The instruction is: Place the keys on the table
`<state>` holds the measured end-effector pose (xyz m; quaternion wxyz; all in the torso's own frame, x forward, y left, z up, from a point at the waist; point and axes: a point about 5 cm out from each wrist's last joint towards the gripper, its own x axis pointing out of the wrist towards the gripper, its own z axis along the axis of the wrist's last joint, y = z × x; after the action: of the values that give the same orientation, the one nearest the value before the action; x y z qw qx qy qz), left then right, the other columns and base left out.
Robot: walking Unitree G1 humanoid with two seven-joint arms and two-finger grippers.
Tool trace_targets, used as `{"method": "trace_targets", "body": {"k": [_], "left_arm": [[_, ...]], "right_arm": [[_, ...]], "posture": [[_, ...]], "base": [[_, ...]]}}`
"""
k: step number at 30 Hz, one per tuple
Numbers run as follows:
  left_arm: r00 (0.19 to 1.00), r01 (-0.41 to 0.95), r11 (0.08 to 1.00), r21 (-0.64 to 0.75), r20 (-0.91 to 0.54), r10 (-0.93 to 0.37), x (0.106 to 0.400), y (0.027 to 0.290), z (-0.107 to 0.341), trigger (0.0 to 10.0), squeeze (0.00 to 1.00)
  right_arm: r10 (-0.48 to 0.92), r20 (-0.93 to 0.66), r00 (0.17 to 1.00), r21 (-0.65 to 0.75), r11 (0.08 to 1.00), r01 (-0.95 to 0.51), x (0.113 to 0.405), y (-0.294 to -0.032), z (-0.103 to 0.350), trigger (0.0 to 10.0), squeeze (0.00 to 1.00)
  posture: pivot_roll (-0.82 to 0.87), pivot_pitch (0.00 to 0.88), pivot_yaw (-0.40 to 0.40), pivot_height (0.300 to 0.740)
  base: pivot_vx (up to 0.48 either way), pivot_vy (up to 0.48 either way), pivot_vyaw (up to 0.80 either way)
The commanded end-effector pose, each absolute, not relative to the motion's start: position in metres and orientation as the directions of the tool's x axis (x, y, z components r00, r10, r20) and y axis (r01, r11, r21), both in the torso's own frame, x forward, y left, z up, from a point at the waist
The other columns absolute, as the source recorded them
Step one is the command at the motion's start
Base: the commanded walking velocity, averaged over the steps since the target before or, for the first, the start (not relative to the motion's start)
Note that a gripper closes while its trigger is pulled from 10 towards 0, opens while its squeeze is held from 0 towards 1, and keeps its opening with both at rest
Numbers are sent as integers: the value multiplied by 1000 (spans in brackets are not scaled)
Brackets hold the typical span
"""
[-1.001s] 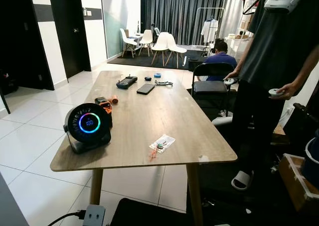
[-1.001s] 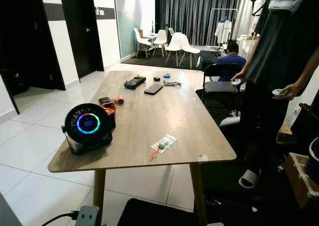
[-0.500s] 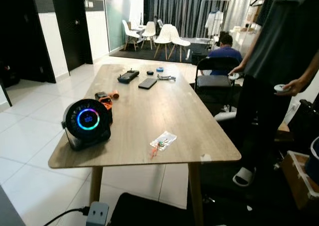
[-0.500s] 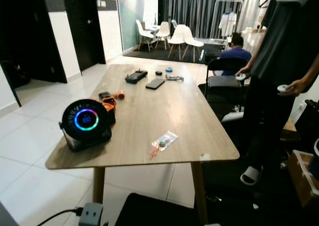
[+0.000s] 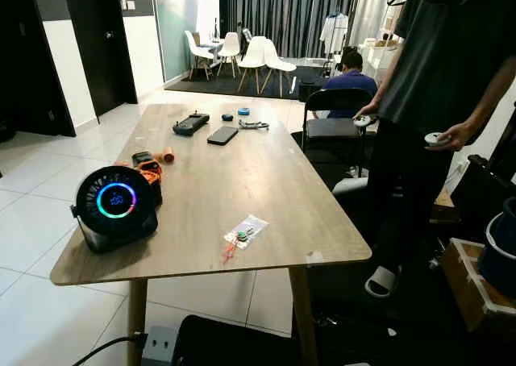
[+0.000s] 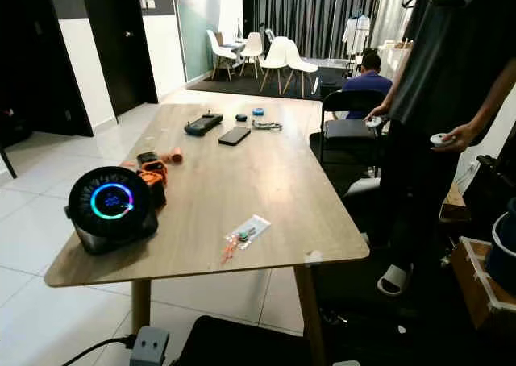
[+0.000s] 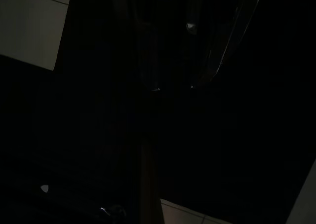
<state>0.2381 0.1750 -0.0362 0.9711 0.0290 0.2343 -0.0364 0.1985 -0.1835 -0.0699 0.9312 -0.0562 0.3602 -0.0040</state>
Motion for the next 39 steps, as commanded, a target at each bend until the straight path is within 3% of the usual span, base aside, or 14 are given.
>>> {"method": "trace_targets", "body": {"k": [1,39], "left_arm": [[877,90,994,54,-477,-53,235,179,-39,10000,0],[874,75,997,11,-483,-60,235,169,-40,10000,0]], "right_arm": [[-56,-680,731,-110,994,-26,194,-186,-72,10000,0],[-58,-692,719,-123,992,-39,194,-192,-72,10000,0]], "posture": [[20,24,-2,740],[8,15,-24,740]], "base": [[0,0,0],[0,-23,0]]}}
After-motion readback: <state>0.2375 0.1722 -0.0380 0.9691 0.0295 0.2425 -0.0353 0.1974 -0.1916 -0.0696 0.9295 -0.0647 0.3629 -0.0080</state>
